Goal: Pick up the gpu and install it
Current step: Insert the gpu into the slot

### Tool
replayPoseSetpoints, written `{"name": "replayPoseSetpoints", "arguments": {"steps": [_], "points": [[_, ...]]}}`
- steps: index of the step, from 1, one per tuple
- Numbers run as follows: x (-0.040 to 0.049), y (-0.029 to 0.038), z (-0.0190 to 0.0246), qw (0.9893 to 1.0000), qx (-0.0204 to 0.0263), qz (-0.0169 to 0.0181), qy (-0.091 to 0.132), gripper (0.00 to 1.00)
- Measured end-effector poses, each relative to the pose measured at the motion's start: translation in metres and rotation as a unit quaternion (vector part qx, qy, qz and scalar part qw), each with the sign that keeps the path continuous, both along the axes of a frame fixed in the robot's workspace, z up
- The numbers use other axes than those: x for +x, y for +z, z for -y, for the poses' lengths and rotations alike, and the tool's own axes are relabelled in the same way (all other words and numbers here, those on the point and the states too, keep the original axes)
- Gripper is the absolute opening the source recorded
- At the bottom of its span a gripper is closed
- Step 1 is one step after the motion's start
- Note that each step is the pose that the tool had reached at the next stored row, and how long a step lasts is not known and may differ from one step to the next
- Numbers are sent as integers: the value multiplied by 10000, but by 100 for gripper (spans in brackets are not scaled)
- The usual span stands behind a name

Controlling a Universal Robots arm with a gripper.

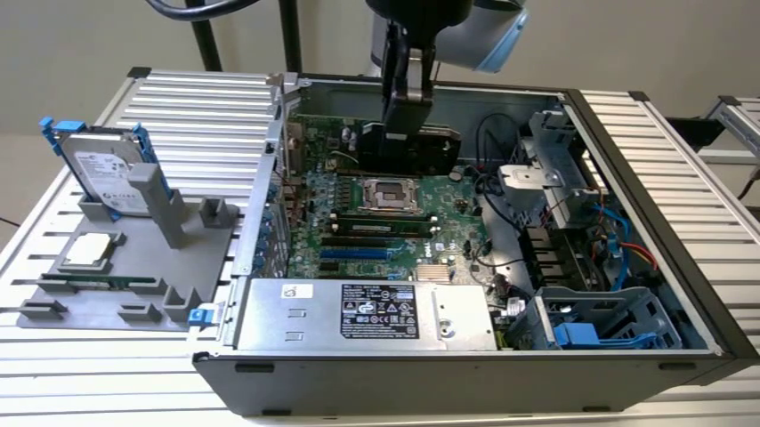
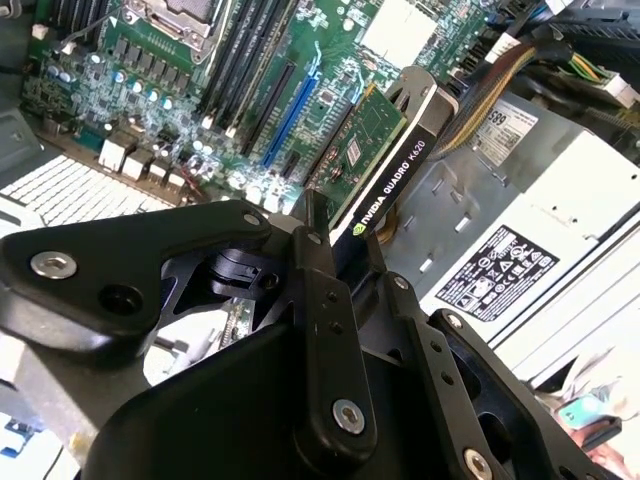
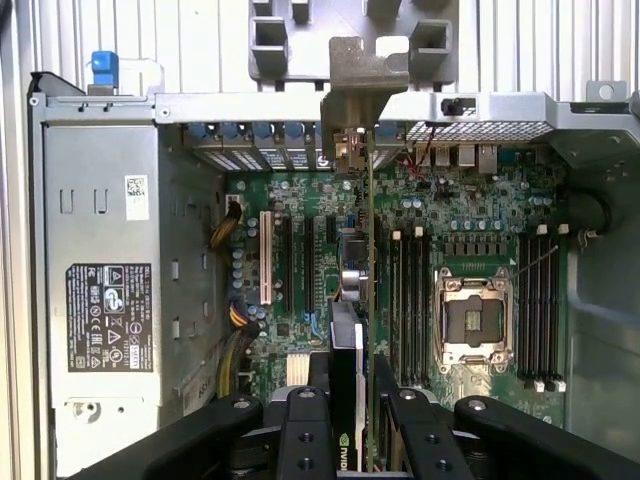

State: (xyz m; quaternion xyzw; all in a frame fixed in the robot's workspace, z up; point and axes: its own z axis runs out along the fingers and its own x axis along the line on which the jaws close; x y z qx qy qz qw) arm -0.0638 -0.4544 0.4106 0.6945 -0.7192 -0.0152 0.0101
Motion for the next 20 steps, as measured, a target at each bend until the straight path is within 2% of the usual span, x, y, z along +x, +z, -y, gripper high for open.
{"name": "replayPoseSetpoints", "arguments": {"steps": [9,20], "points": [[21,-30,0,10000,0,1,0,0],[32,-110,0,10000,0,18,0,0]]}}
